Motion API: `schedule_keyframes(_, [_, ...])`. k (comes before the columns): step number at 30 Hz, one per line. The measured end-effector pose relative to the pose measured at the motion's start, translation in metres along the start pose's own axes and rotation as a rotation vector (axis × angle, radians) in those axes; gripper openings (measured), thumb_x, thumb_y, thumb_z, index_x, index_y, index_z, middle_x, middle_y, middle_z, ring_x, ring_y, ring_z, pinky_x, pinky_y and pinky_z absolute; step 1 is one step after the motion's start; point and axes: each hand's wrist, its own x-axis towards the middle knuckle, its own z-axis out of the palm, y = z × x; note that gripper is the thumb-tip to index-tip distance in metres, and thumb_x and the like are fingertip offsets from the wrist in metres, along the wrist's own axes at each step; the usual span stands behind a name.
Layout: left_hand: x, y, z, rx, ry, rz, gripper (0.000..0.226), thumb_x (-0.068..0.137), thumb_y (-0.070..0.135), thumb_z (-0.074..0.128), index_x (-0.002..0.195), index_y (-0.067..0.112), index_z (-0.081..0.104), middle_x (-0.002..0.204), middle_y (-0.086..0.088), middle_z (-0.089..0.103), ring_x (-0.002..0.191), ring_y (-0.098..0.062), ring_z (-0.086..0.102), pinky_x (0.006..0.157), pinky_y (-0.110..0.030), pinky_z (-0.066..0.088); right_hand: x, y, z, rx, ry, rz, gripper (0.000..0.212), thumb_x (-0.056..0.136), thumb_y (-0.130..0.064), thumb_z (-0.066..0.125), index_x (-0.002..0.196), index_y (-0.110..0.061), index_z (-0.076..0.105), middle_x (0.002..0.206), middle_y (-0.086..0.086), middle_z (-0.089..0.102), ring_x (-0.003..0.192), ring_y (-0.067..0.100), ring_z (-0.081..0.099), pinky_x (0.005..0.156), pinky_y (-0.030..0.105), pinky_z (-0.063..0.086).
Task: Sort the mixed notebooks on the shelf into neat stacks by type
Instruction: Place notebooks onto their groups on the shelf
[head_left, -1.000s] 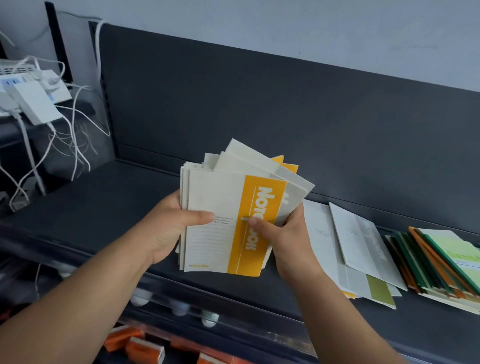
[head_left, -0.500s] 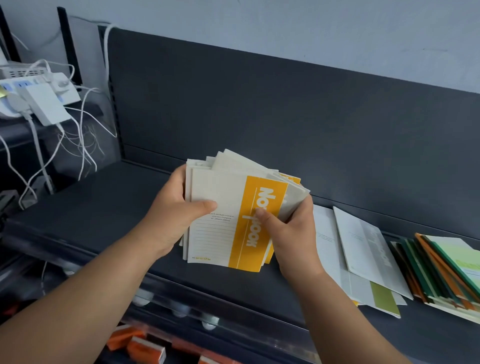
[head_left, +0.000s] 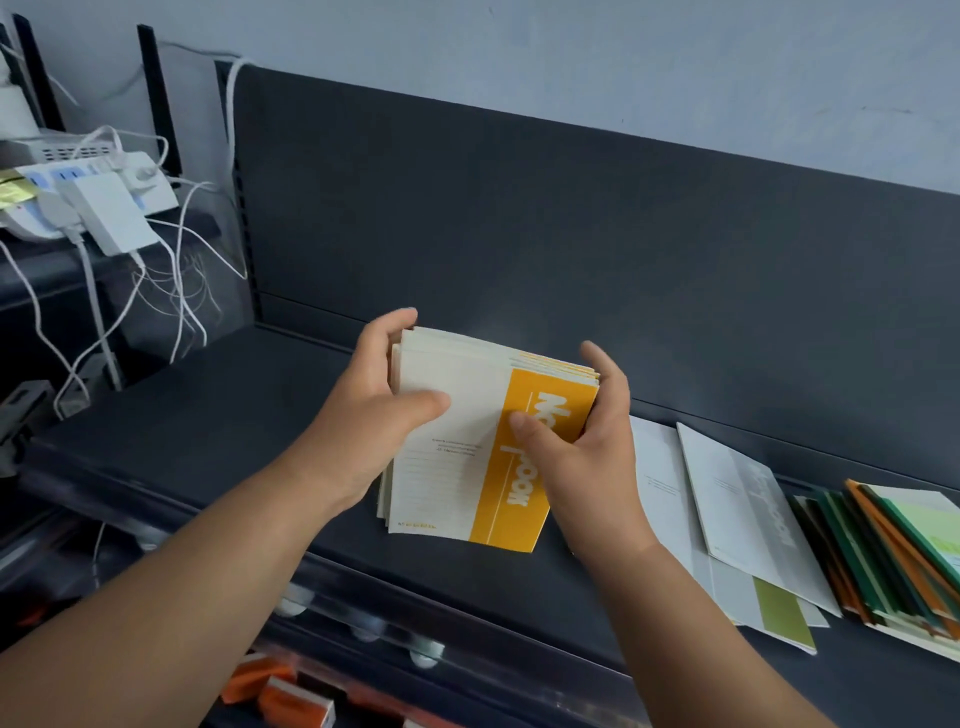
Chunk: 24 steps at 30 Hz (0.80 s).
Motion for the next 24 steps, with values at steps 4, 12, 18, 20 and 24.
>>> schedule_keyframes(4, [-0.004, 0.006, 0.003, 0.103, -0.024, 0.079, 0.088, 0.081, 0.002, 0.061, 0.14, 0.055, 0.022, 0.144, 0.019, 0.032, 0.121, 0.01, 0.042, 0.094, -0.018, 0.037, -0.002, 0.001, -0.001, -0.05, -0.022, -0.108, 0.085, 0.083, -0.021, 0.074, 0.136, -0.059, 0.018, 0.142, -0.018, 0.039, 0.125, 0.01, 0.05, 0.099, 0.03, 0.05])
schedule_keyframes(12, [0.0, 0.009, 0.003, 0.062, -0.007, 0.11, 0.027, 0.088, 0.043, 0.06, 0.114, 0.036, 0.06, 0.106, 0.018, 0.067, 0.097, 0.004, 0.062, 0.08, -0.013, 0.047, 0.006, -0.002, 0.0, -0.015, 0.012, -0.104, 0.036, 0.082, -0.059, 0.051, 0.116, -0.047, 0.057, 0.122, -0.006, 0.062, 0.113, 0.017, 0.061, 0.093, 0.047, 0.054])
schedule_keyframes(18, [0.005, 0.013, 0.017, -0.066, 0.144, -0.05, 0.045, 0.099, 0.041, 0.044, 0.143, 0.033, 0.04, 0.139, 0.012, 0.048, 0.118, 0.0, 0.05, 0.093, -0.021, 0.039, 0.009, -0.011, 0.003, 0.094, 0.079, -0.02, 0.024, 0.103, -0.041, 0.037, 0.123, -0.041, 0.049, 0.108, -0.023, 0.055, 0.107, 0.003, 0.056, 0.09, 0.027, 0.048])
schedule_keyframes(20, [0.005, 0.015, 0.021, -0.035, 0.114, -0.088, 0.046, 0.1, 0.04, 0.042, 0.144, 0.033, 0.038, 0.138, 0.014, 0.047, 0.12, -0.001, 0.048, 0.093, -0.022, 0.036, 0.01, -0.014, 0.008, 0.098, 0.086, -0.005, 0.016, 0.103, -0.04, 0.037, 0.108, -0.036, 0.051, 0.099, -0.016, 0.056, 0.098, 0.007, 0.058, 0.084, 0.03, 0.051])
schedule_keyframes(24, [0.004, 0.017, 0.018, -0.057, 0.076, -0.112, 0.042, 0.099, 0.037, 0.043, 0.141, 0.033, 0.038, 0.113, 0.018, 0.057, 0.097, 0.003, 0.057, 0.073, -0.018, 0.04, 0.013, -0.013, 0.008, 0.083, 0.083, -0.008, 0.017, 0.1, -0.048, 0.041, 0.099, -0.034, 0.05, 0.098, -0.001, 0.058, 0.099, 0.022, 0.06, 0.084, 0.042, 0.054])
